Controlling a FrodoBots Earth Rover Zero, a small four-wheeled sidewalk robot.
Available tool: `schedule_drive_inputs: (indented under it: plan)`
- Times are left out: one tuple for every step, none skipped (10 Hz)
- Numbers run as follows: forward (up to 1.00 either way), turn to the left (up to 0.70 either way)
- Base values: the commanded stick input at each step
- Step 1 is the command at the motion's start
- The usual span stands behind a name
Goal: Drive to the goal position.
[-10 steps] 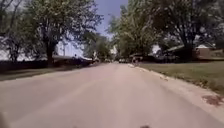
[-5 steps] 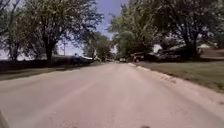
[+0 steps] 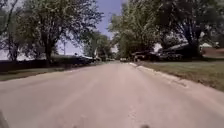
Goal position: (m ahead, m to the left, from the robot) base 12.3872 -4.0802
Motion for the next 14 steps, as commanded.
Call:
schedule_drive_inputs:
  plan:
    - [0.7,-0.35]
    - [0.7,-0.35]
    - [0.7,-0.19]
    - [0.7,0.0]
    - [0.7,0.0]
    - [0.7,0.0]
    - [0.7,0.0]
    - [0.7,0.0]
    - [0.7,-0.05]
    - [0.7,-0.35]
    - [0.7,-0.35]
    - [0.7,-0.35]
    - [0.7,-0.22]
    - [0.7,-0.09]
